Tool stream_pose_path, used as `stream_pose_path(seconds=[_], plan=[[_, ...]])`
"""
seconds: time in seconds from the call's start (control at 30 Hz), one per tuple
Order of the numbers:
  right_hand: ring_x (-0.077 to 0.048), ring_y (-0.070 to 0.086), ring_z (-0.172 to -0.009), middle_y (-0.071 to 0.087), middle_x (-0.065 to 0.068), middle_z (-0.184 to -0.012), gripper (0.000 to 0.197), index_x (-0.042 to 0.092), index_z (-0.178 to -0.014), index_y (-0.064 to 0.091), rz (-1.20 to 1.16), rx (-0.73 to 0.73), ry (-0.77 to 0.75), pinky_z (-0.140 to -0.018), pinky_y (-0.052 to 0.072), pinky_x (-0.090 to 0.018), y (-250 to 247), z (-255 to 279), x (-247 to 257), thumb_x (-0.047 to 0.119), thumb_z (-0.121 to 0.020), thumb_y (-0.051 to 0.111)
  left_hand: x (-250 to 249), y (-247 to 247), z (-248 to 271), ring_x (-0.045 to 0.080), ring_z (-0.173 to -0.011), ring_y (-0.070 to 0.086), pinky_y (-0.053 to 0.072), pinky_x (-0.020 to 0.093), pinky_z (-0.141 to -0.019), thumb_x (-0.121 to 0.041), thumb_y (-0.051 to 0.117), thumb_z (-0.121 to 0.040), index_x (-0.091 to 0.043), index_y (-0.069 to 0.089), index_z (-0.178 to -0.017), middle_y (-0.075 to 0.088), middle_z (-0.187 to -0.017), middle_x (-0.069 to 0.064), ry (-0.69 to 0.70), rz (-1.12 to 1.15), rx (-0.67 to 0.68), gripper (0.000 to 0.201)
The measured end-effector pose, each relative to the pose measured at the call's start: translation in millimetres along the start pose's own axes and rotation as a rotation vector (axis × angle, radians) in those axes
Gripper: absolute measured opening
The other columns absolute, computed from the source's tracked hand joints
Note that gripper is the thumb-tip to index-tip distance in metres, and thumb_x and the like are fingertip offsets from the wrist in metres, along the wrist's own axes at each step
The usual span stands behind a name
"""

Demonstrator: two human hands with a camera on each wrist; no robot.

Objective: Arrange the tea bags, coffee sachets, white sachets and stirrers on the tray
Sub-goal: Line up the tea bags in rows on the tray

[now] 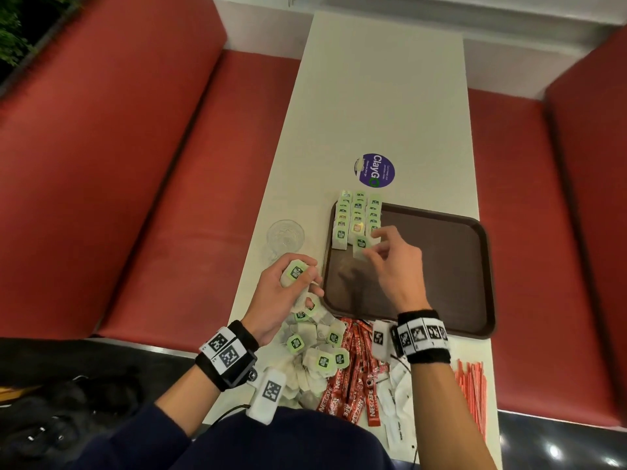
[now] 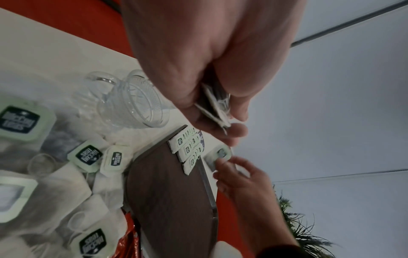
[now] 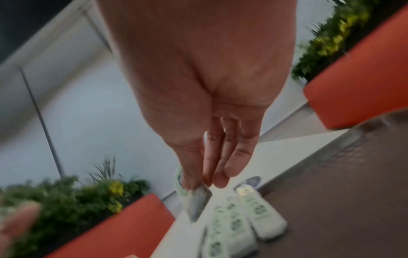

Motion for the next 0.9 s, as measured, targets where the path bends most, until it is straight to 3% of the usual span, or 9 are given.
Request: stream_pose_path(seconds=[0.1,0.3,0.4,0.5,0.67,0.8,0.9], plan=[[-0.015,0.070,-0.093,0.076,0.008,-0.091,0.026,0.025,-0.116,0.063,0.063,0.020,0.103,-0.090,0.063,-0.052,9.9,-23.3,-32.5,0.024,-0.098,0.082,0.4,-3.1,1.3,0.032,-0.083,0.072,0.054,0.030,-0.059,-0.013,0.068,-0.106,-0.003,0.064,-0.123,0.072,-0.098,0.019,-0.006,0.010,0.002,0.021],[-0.018,0.051,-0.100,0.072,-0.005,-0.098,0.021,0.023,-0.100,0.063,0.047,0.017,0.165,-0.082,0.046,-0.039,30.4,-55.9,-48.0,0.028,-0.095,0.083,1.2,-5.4,2.0,0.033,-0.084,0.072,0.054,0.029,-0.059,-0.013,0.068,-0.106,-0.003,0.064,-0.125,0.074,-0.099,0.018,-0.017,0.011,-0.009,0.022],[-0.016,0.054,-0.097,0.071,-0.007,-0.101,0.020,0.024,-0.097,0.065,0.050,0.018,0.182,-0.084,0.052,-0.041,40.6,-68.7,-49.4,0.028,-0.095,0.085,0.6,-5.6,2.0,0.033,-0.084,0.073,0.054,0.029,-0.059,-0.013,0.068,-0.106,-0.003,0.064,-0.126,0.074,-0.099,0.016,-0.024,0.012,-0.011,0.023],[-0.019,0.060,-0.094,0.070,-0.009,-0.106,0.018,0.024,-0.097,0.066,0.096,0.031,0.179,-0.083,0.051,-0.037,48.6,-75.3,-49.2,0.027,-0.095,0.084,-0.8,-6.1,1.8,0.033,-0.084,0.072,0.053,0.029,-0.059,-0.014,0.068,-0.106,-0.004,0.064,-0.125,0.074,-0.098,0.016,-0.029,0.017,-0.017,0.022],[-0.034,0.067,-0.100,0.071,-0.009,-0.107,0.016,0.029,-0.098,0.065,0.226,0.011,0.161,-0.088,0.059,-0.046,56.0,-75.1,-45.8,0.035,-0.097,0.080,-2.9,-8.9,1.8,0.033,-0.084,0.072,0.054,0.031,-0.060,-0.018,0.067,-0.106,-0.005,0.064,-0.126,0.073,-0.099,0.017,-0.040,0.031,-0.025,0.024],[-0.031,0.070,-0.095,0.075,-0.004,-0.100,0.015,0.030,-0.103,0.064,0.274,-0.044,0.101,-0.082,0.059,-0.043,58.0,-69.7,-41.8,0.037,-0.098,0.076,-4.7,-9.6,1.4,0.034,-0.086,0.071,0.054,0.032,-0.061,-0.020,0.063,-0.109,-0.005,0.063,-0.129,0.072,-0.101,0.018,-0.058,0.056,-0.020,0.026],[-0.027,0.069,-0.094,0.071,-0.001,-0.101,0.019,0.032,-0.116,0.066,0.251,-0.021,0.042,-0.084,0.060,-0.045,61.5,-64.7,-40.3,0.032,-0.099,0.074,-5.8,-9.5,1.3,0.035,-0.087,0.070,0.054,0.034,-0.062,-0.020,0.060,-0.110,-0.004,0.062,-0.130,0.072,-0.102,0.019,-0.068,0.070,-0.016,0.026]])
Point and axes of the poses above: each hand's wrist, its own z-axis away from the middle knuckle, its own y-axis out of the palm, x = y × z, the point moved 3 cm from there along -z, towards the middle knuckle
